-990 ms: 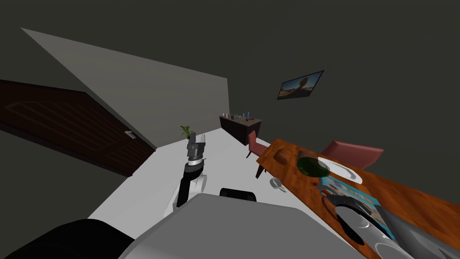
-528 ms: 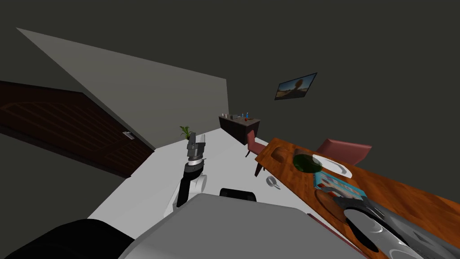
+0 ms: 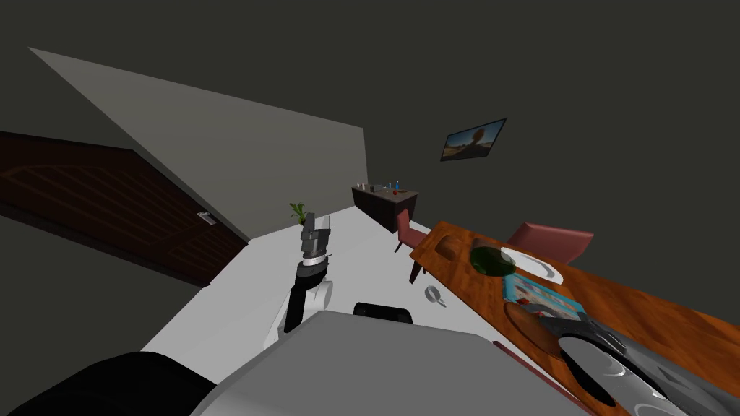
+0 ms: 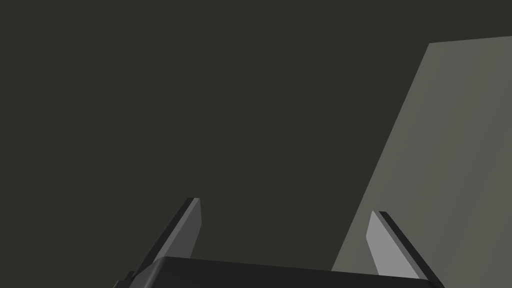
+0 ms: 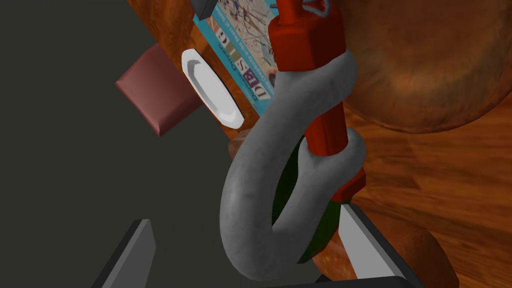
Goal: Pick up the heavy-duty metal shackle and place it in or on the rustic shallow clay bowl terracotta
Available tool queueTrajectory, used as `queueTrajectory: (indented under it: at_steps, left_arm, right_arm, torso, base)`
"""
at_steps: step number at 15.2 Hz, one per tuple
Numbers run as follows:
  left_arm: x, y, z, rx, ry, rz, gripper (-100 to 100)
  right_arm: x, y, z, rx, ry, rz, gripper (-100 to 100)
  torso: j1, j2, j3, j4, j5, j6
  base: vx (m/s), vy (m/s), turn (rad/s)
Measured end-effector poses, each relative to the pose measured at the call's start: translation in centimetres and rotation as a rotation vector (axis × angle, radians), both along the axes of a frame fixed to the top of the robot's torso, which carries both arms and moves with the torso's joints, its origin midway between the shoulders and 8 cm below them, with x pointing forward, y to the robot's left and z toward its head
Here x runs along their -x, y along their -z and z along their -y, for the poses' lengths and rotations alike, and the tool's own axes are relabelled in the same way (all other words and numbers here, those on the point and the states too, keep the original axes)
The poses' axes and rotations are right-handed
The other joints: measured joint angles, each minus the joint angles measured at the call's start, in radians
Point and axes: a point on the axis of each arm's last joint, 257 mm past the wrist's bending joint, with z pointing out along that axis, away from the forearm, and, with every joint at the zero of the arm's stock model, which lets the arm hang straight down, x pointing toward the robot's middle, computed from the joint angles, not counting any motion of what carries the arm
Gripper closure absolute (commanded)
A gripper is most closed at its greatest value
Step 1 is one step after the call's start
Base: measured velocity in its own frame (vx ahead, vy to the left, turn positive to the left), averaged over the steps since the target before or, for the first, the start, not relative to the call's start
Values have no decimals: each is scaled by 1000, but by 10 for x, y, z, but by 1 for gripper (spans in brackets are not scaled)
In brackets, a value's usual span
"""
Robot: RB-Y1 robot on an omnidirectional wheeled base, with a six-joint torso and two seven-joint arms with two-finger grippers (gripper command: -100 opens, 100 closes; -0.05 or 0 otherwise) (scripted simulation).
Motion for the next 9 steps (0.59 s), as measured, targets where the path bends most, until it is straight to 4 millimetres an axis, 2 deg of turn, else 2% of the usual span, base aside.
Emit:
queueTrajectory:
  at_steps: [9]
  left_arm:
    - [0, 0, 0, 0, 0, 0, 0]
  right_arm:
    - [-3, -22, 20, -9, -7, -8, -100]
  torso:
    - [3, -1, -1, 0, 1, 0]
  base:
    - [9, 33, -4]
